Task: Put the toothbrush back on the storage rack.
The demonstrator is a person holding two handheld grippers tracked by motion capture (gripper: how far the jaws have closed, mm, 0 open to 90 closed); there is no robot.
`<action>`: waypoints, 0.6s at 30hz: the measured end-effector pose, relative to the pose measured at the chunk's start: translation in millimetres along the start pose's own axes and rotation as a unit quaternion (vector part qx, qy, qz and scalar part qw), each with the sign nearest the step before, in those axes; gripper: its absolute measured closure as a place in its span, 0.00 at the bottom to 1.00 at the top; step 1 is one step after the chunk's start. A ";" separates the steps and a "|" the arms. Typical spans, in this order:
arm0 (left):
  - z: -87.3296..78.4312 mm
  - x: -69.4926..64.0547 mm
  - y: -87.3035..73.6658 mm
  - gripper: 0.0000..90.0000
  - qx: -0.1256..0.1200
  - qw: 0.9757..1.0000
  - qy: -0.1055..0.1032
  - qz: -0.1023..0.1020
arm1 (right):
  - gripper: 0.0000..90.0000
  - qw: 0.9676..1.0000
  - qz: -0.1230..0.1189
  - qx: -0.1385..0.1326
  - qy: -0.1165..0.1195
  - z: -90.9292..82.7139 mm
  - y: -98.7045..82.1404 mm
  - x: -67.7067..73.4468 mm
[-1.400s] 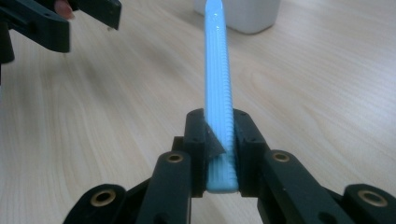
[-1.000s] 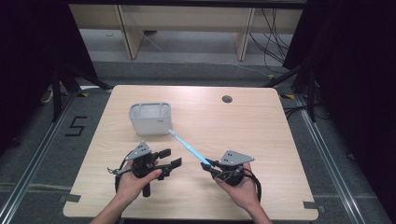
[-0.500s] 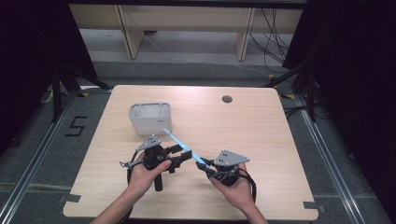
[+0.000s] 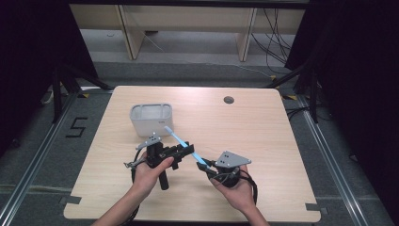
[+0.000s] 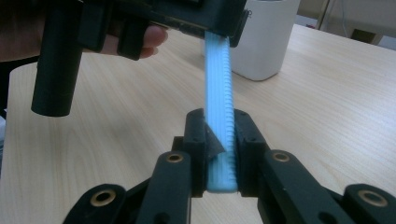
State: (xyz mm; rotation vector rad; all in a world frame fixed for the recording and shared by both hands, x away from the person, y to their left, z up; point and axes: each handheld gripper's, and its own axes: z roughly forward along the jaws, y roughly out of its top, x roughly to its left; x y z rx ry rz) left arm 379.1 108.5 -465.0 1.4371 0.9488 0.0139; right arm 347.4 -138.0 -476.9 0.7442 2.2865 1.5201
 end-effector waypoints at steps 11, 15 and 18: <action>0.3 -10.1 4.1 0.88 -0.021 0.999 -0.042 0.002 | 0.86 1.000 -0.017 0.020 -0.003 9.3 -0.6 6.5; 2.4 -19.2 6.1 0.92 -0.014 0.998 -0.051 0.033 | 0.80 0.999 -0.023 0.030 0.005 13.7 -1.1 9.7; -0.2 -22.5 9.6 0.92 -0.014 0.997 -0.041 0.058 | 0.67 0.999 -0.022 0.028 0.002 11.2 -0.2 9.8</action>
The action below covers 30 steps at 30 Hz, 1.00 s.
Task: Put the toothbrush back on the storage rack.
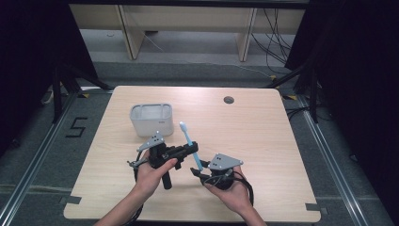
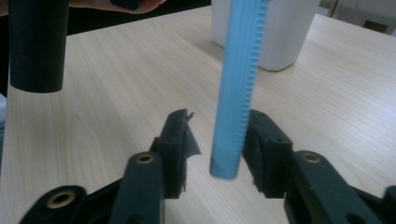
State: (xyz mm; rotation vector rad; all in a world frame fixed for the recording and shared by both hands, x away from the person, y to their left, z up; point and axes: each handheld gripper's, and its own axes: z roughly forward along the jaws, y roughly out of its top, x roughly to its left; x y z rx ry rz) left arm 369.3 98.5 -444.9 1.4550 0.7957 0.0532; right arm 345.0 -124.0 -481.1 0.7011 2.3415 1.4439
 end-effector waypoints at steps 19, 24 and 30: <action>-38.0 15.3 19.8 0.92 -0.005 0.972 0.171 0.160 | 0.58 0.999 0.020 0.005 -0.043 -24.7 -11.1 -9.5; -54.5 25.7 28.8 0.92 -0.018 0.966 0.198 0.167 | 0.56 0.998 0.029 0.001 -0.048 -25.6 -16.4 -11.9; -72.0 37.3 39.9 0.92 -0.032 0.957 0.228 0.174 | 0.57 0.998 0.038 0.002 -0.053 -26.6 -23.5 -13.3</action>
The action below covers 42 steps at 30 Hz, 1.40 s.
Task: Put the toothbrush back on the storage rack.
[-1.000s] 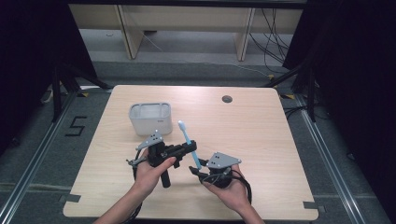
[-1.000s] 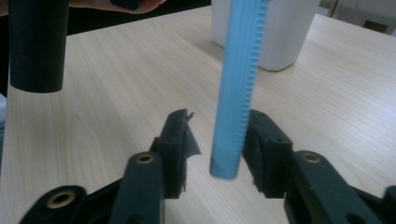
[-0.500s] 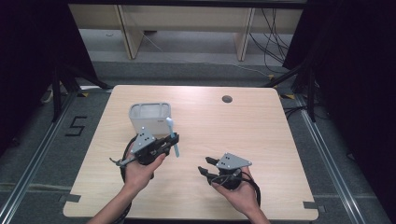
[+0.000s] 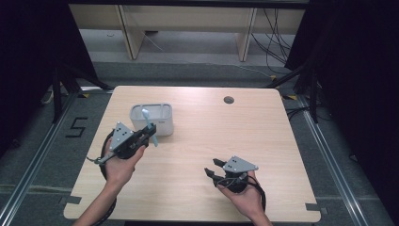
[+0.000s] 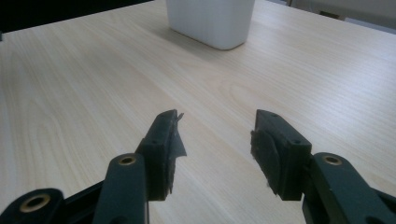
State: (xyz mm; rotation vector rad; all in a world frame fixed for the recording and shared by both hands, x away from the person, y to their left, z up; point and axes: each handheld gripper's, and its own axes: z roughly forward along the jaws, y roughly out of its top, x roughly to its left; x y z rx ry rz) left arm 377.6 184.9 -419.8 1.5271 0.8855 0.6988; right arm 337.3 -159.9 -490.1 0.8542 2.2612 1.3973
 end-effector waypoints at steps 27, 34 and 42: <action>-2.0 49.7 26.3 0.92 -0.023 0.997 0.076 0.020 | 0.57 1.000 0.015 -0.001 -0.020 -3.9 -7.2 -4.5; 3.3 57.6 32.5 0.92 -0.027 0.996 0.085 0.023 | 0.57 1.000 0.020 0.001 -0.021 -4.9 -8.0 -4.4; 9.6 63.0 36.3 0.92 -0.033 0.995 0.091 0.027 | 0.57 1.000 0.016 0.001 -0.023 -4.1 -8.5 -5.4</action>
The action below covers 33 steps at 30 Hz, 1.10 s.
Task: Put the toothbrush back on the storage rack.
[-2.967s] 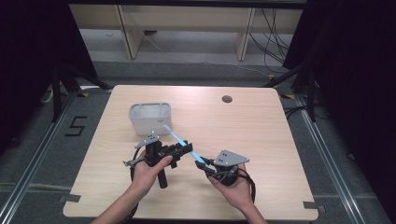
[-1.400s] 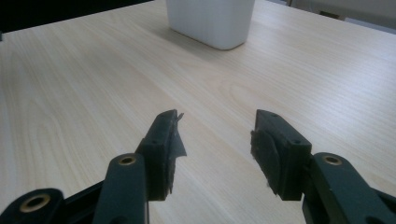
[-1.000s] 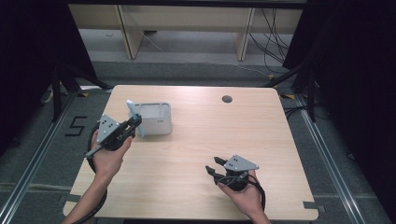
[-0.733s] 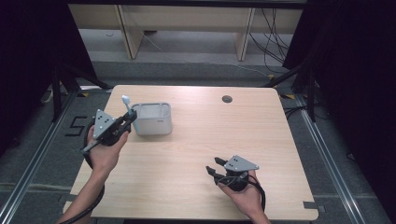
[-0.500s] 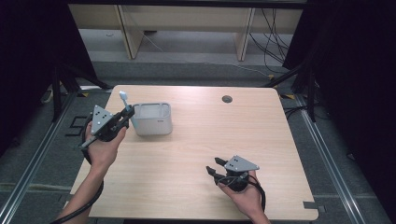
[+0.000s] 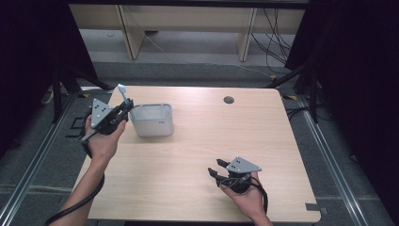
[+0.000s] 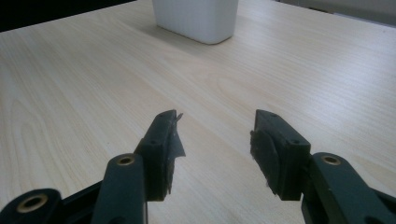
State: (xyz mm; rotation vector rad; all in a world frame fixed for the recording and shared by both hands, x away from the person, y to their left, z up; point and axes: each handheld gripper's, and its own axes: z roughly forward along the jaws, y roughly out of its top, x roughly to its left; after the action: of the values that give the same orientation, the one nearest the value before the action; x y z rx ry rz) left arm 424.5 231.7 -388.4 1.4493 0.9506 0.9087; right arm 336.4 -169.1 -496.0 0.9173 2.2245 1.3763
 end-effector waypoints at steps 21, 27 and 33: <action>25.1 13.3 -2.5 0.92 0.003 1.000 0.015 -0.001 | 0.56 1.000 -0.013 -0.008 -0.007 -0.7 1.3 -1.5; 29.4 16.2 -5.7 0.92 0.005 1.000 0.016 -0.004 | 0.56 1.000 -0.015 -0.010 -0.008 -0.3 1.1 -1.6; 34.2 17.8 -9.0 0.92 0.008 1.000 0.016 -0.007 | 0.56 1.000 -0.017 -0.010 -0.008 0.3 1.0 -1.4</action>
State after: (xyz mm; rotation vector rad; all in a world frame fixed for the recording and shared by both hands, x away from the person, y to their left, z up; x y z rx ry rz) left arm 462.3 235.8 -399.6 1.4440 0.9936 0.9181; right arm 338.0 -169.5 -495.2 0.8773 2.2000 1.3687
